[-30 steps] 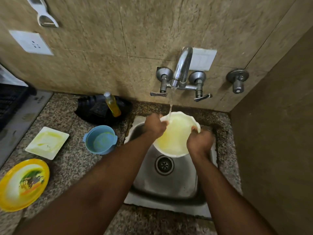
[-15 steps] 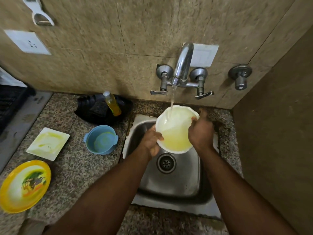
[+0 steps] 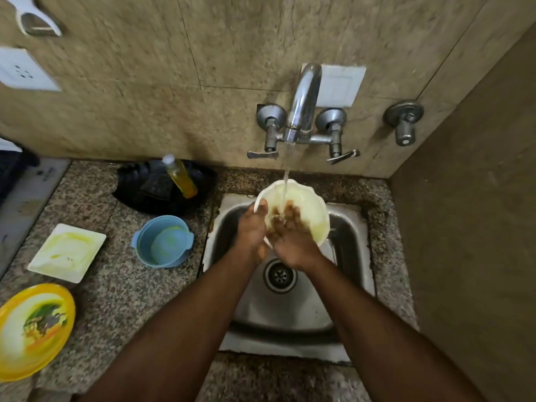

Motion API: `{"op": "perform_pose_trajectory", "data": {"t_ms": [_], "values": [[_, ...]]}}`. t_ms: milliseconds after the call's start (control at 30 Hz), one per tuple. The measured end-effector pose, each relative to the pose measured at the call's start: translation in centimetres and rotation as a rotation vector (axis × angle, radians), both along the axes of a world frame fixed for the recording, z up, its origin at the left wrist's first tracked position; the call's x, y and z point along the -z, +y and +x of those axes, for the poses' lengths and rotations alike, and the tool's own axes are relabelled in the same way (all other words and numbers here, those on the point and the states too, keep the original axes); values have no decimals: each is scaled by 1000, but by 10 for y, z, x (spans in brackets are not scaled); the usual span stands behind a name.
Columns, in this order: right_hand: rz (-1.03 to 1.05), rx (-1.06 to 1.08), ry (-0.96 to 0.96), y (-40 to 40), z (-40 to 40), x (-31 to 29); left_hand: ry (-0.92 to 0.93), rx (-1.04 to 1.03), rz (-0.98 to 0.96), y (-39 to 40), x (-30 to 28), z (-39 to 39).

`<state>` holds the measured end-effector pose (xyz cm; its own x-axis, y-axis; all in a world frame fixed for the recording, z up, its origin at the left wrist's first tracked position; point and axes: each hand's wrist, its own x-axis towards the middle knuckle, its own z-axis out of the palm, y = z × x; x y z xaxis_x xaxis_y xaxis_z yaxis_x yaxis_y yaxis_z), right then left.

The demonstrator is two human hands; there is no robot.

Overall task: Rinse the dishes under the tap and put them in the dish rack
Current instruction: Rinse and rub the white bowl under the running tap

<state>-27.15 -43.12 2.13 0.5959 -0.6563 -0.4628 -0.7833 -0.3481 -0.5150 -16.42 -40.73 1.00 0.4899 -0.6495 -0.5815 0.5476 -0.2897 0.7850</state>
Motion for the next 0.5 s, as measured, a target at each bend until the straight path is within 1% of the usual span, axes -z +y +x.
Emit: {"op": "perform_pose_trajectory", "data": {"t_ms": [67, 100, 167, 233, 300, 367, 433, 500], "values": [[142, 37, -156, 13, -1, -8, -18, -38, 8, 1, 4, 6], [211, 47, -196, 18, -2, -12, -28, -41, 16, 1, 7, 8], [275, 19, -198, 22, -1, -13, -77, -13, 33, 3, 10, 11], [232, -26, -128, 18, 7, -5, -173, 17, 50, 2, 9, 15], [134, -45, -64, 15, 18, 8, -257, 31, 47, -1, 2, 19], [7, -36, -55, 13, 29, 20, -269, 34, 20, 0, -4, 22], [-45, 63, -85, 12, 38, 25, -312, 43, 0, -1, -9, 22], [-3, 334, -58, 5, 48, 27, -411, 80, -4, -3, -10, 16]]}}
